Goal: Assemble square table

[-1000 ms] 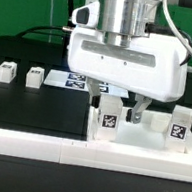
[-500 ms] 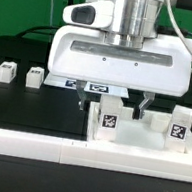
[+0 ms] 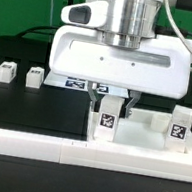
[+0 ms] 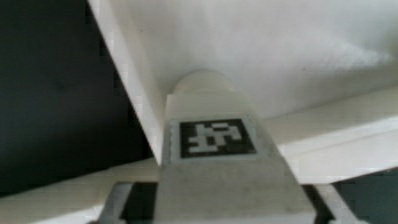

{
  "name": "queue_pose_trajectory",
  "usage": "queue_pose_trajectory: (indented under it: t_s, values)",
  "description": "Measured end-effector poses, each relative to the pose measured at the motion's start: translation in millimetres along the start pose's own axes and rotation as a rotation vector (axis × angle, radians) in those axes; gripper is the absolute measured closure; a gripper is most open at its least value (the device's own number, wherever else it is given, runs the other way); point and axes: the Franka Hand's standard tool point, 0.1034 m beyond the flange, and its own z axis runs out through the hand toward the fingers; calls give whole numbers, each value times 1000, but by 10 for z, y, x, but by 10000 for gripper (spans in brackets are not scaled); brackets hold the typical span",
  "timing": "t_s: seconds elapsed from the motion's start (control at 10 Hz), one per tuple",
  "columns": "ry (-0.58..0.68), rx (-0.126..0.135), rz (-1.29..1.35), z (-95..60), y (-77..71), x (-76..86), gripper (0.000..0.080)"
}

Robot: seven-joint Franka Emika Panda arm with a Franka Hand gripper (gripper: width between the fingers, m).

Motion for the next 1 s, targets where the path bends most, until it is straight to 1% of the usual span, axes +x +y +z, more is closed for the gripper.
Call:
queue_pose_trajectory:
  t_s: [0.3,0.5,0.6,0.7,0.8,0.9,1.0]
  values:
    - [-2,-1,169,3,7,0,510]
    - [-29,-33,523,3,11,-4,510]
    - [-35,-34,705,2,15,-16,510]
    - [-55,-21,879,-1,21,-17,509]
    - [-72,-1,1010,5,40,-16,509]
    - [-71,-3,1007,5,31,-21,509]
    - [-72,-3,1088,4,33,-21,509]
